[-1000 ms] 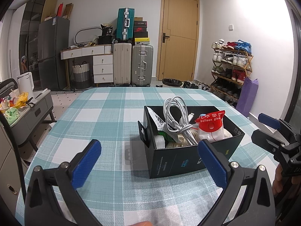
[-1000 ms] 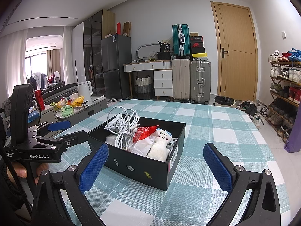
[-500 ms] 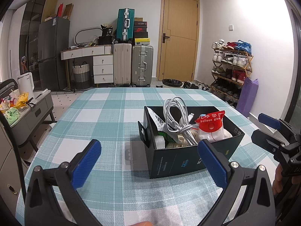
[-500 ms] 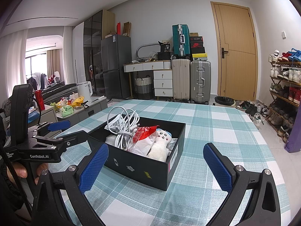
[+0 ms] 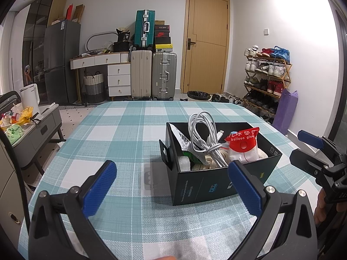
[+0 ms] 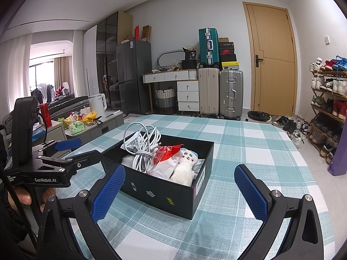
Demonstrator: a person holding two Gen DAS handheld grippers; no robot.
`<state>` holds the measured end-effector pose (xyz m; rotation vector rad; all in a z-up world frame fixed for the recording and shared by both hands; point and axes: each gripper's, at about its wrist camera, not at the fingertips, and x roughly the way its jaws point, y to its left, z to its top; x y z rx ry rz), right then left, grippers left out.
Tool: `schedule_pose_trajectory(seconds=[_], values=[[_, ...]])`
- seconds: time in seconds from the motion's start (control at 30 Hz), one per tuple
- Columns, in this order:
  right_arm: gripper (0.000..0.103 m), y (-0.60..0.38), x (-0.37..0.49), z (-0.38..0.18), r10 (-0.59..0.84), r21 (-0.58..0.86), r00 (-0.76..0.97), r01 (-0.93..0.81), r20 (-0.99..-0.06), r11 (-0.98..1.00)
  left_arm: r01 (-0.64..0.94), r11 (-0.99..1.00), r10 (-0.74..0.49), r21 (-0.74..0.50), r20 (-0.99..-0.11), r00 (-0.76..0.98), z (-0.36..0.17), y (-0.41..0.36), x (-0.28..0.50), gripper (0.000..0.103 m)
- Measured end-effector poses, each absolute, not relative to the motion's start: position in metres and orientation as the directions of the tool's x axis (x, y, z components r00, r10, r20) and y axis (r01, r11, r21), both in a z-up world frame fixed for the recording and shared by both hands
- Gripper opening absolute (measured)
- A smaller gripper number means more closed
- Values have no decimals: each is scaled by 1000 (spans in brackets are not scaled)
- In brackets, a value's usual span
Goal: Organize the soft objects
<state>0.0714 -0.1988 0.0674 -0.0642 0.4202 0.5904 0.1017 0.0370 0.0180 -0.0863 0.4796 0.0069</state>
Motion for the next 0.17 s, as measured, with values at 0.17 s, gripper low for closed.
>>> schedule_pose_trajectory(seconds=[0.17], values=[[102,-198,71,67,527,60,749,-552,-403,831,-26,996,-14,-82,-455,891,22,41,101,103]])
